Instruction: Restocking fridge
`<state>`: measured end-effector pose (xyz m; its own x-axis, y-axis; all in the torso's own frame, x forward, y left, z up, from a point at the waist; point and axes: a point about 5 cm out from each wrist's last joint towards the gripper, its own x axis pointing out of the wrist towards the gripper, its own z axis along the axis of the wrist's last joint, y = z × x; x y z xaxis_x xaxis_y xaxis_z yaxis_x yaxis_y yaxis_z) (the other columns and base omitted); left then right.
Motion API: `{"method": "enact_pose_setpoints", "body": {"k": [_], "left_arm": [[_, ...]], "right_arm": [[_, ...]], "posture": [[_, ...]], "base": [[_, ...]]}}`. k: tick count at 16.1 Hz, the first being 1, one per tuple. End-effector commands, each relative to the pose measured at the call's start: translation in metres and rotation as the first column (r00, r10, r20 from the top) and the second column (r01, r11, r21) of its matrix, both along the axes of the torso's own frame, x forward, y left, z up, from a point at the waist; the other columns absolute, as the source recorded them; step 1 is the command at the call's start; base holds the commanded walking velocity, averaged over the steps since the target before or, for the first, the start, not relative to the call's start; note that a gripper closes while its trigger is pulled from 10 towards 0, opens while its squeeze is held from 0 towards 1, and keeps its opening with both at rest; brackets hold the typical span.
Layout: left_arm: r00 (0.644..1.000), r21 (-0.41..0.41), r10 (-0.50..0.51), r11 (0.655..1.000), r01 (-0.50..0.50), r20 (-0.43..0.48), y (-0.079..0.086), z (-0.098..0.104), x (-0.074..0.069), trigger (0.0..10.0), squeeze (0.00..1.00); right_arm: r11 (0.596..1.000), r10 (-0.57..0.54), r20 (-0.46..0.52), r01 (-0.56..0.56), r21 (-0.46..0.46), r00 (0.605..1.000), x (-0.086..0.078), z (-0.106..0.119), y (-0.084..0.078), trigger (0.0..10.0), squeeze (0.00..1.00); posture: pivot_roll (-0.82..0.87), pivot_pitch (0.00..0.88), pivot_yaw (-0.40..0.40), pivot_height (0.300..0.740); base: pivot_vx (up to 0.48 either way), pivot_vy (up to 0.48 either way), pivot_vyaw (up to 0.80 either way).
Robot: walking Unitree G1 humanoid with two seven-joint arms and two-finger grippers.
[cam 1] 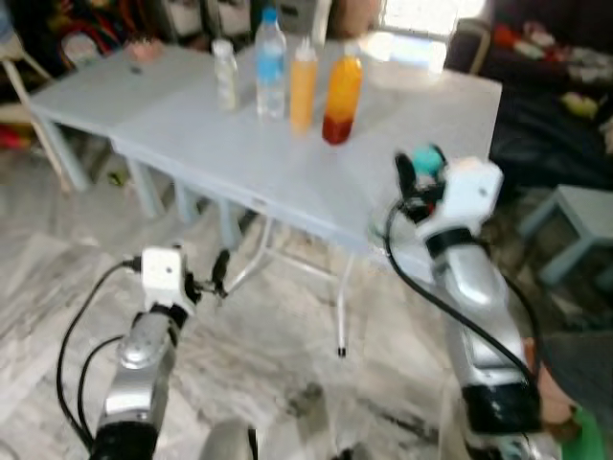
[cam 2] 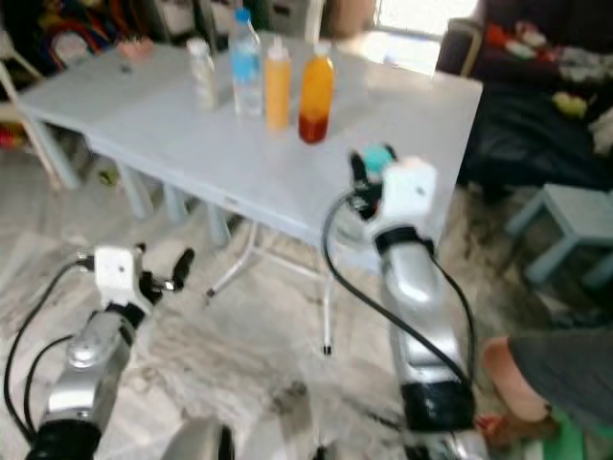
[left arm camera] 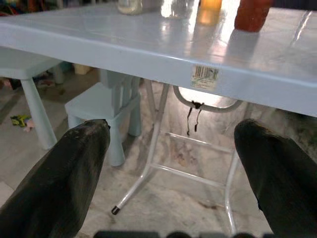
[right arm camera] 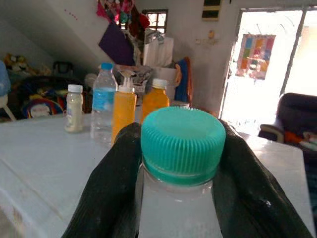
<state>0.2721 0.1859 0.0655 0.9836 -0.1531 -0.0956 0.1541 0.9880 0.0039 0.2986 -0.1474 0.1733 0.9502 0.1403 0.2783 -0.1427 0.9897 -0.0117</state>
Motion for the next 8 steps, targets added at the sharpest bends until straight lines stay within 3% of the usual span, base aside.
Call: {"method": "enact_pose_setpoints", "body": {"k": [1, 4, 5, 8], "left_arm": [[1.0, 0.021, 0.011, 1.0, -0.011, 0.013, 0.005, 0.002, 0.0, 10.0, 0.0], [1.0, 0.006, 0.021, 1.0, -0.021, 0.018, 0.003, 0.006, 0.002, 10.0, 0.0], [0.999, -0.003, 0.032, 0.999, -0.032, 0.013, 0.005, 0.006, 0.0, 10.0, 0.0], [1.0, 0.001, -0.007, 1.0, 0.007, -0.001, -0.002, 0.003, -0.008, 10.0, 0.0]], "right_arm": [[0.997, 0.025, -0.087, -0.019, 0.075, 0.996, -0.002, -0.015, 0.0, 10.0, 0.0], [0.999, 0.016, -0.095, -0.012, 0.036, 0.995, -0.003, -0.018, 0.01, 10.0, 0.0], [1.0, -0.013, -0.108, 0.012, -0.015, 0.994, -0.004, -0.021, 0.01, 10.0, 0.0], [0.997, 0.032, -0.185, -0.017, 0.08, 0.982, -0.017, -0.041, 0.008, 10.0, 0.0]], "posture": [[0.07, 0.0, -0.05, 0.74], [0.06, 0.0, -0.037, 0.74], [0.06, 0.0, -0.032, 0.74], [0.06, 0.0, -0.04, 0.74]], "base": [[-0.27, 0.0, 0.0], [-0.266, 0.0, 0.0], [-0.266, 0.0, 0.0], [-0.266, 0.0, 0.0]]}}
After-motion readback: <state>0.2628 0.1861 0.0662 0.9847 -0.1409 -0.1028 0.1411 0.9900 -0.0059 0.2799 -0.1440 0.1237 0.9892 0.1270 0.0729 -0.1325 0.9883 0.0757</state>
